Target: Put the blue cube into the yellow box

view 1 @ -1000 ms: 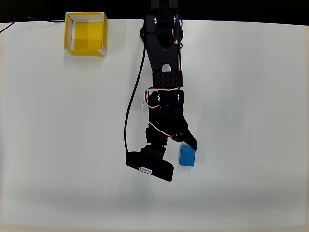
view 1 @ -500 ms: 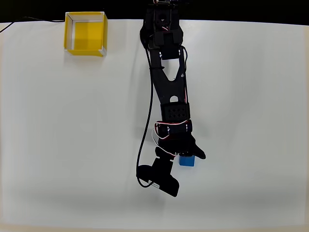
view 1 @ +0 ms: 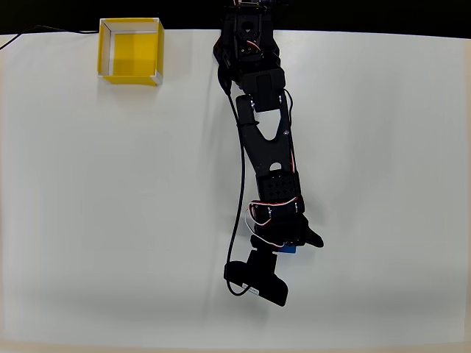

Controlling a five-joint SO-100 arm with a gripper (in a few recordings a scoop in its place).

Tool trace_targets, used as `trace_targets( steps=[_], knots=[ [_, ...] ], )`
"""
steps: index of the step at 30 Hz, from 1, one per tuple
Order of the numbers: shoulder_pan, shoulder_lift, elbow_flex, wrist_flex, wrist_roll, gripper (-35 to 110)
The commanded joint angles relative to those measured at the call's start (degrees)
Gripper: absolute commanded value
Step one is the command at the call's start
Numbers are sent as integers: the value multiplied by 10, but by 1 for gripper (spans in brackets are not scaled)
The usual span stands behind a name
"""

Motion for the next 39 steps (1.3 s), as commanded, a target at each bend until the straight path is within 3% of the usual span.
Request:
trace_targets(
  steps=[1, 12, 24, 33, 39],
  knots=[
    [-16, 29, -58, -9, -6, 49],
    [-28, 14, -58, 24, -34, 18],
    [33, 110, -59, 28, -135, 9],
    [208, 260, -23, -129, -308, 9],
    [353, 289, 27, -205, -364, 9]
  ],
)
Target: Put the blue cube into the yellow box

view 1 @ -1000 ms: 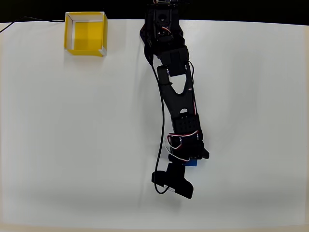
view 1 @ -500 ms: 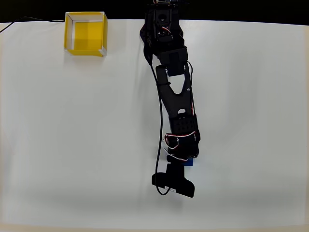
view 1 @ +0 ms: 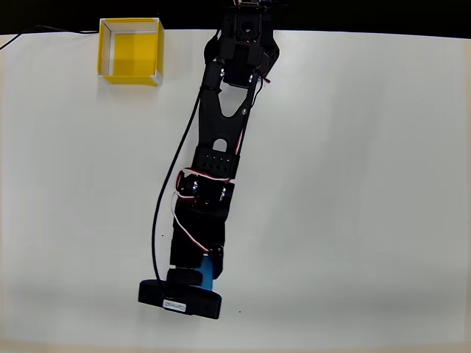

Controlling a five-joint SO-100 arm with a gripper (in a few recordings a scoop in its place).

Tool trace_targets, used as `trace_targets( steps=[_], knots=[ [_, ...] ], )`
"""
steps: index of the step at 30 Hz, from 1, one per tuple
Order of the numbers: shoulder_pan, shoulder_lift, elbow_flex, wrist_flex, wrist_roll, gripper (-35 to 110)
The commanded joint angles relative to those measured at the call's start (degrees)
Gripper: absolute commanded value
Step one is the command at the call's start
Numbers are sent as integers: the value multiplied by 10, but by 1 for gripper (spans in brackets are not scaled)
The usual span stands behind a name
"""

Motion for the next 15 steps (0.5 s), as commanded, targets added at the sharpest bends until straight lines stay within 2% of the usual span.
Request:
trace_targets(
  steps=[1, 6, 15],
  knots=[
    [100, 116, 7, -54, -33, 9],
    [218, 144, 18, -24, -33, 9],
    [426, 226, 10, 156, -22, 9]
  ],
)
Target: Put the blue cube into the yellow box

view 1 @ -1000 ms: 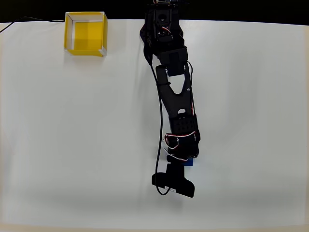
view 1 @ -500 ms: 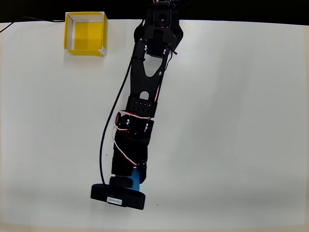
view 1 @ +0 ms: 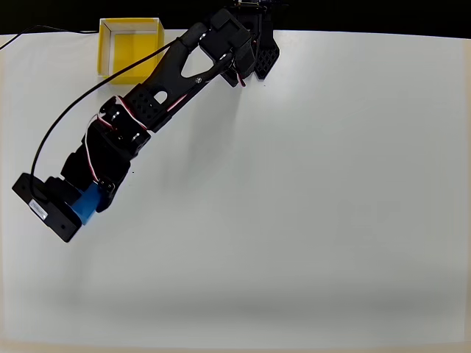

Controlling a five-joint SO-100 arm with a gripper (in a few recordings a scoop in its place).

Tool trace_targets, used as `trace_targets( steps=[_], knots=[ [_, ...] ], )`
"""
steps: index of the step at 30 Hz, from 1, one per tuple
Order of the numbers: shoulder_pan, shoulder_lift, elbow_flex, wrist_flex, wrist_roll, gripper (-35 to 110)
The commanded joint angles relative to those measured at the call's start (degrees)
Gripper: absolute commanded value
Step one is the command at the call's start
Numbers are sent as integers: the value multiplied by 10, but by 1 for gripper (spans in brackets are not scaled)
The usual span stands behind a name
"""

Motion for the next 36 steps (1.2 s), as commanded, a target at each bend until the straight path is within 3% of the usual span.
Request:
trace_targets(
  steps=[1, 16, 27, 36],
  knots=[
    [94, 125, -27, 57, -4, 9],
    [338, 212, 69, 207, 8, 9],
    [409, 294, 239, 178, 29, 9],
    [409, 334, 388, 76, 50, 9]
  ],
)
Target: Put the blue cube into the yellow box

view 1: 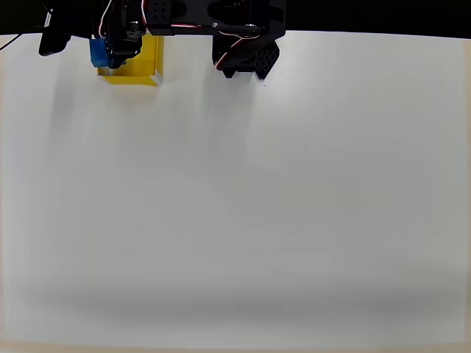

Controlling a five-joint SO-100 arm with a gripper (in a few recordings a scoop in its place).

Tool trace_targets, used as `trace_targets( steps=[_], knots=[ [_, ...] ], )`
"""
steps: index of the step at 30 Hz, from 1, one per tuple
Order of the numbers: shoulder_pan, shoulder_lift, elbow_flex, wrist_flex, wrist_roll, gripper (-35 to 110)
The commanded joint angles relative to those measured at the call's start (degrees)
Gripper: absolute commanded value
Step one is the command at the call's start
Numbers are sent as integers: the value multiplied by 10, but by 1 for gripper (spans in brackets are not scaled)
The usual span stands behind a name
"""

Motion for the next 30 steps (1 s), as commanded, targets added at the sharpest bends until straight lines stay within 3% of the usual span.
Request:
trace_targets(
  steps=[1, 20, 30],
  knots=[
    [15, 69, 21, -36, 4, 9],
    [66, 129, 175, -92, -20, 9],
    [71, 124, 224, -163, -39, 37]
  ],
)
